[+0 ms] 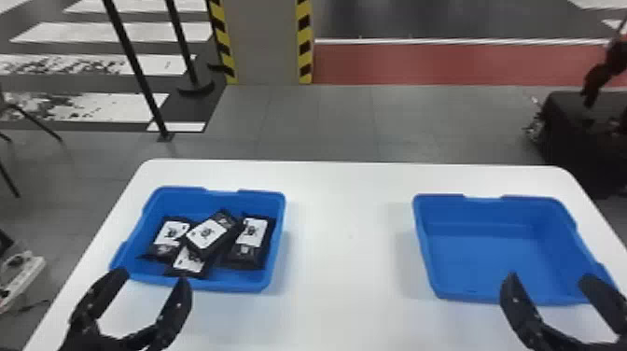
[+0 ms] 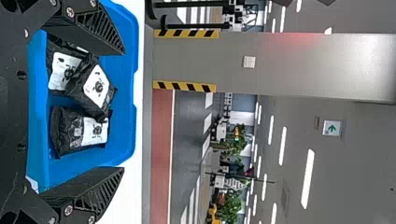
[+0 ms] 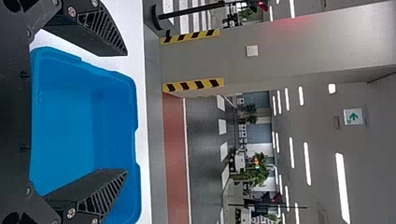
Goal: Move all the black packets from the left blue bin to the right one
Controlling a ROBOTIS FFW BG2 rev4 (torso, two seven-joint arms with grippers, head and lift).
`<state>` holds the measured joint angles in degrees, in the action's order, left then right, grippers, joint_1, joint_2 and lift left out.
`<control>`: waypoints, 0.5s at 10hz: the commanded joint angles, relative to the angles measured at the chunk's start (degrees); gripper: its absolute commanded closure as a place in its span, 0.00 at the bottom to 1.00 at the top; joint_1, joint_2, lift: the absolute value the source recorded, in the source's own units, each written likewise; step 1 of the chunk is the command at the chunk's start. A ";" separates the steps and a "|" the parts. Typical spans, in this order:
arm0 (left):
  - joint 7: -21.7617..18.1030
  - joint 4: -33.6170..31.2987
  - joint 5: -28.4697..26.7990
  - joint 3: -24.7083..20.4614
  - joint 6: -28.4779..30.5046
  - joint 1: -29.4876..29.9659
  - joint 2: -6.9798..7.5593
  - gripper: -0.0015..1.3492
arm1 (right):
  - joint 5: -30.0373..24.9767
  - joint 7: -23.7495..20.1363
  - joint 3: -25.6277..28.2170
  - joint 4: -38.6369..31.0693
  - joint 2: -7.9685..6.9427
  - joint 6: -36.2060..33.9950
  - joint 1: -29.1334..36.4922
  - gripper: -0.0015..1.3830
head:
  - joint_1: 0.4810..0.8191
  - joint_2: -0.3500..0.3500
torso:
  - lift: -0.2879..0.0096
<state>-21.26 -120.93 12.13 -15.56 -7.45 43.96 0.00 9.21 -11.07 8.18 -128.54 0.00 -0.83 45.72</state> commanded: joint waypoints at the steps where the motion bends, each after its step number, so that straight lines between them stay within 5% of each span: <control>1: -0.01 0.21 0.09 0.09 0.13 -0.08 -0.15 0.11 | 0.19 0.00 0.00 0.36 -0.05 0.27 -0.16 0.09 | 0.63 0.59 | 0.60; 5: -0.01 0.63 0.53 0.61 0.13 -0.37 -0.15 0.11 | 0.63 0.00 -0.09 0.64 -0.05 0.41 -0.30 0.09 | 0.63 0.58 | 0.60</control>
<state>-21.26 -120.40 12.56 -15.03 -7.31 43.61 0.00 9.74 -11.07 8.15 -127.91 0.00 -0.42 45.50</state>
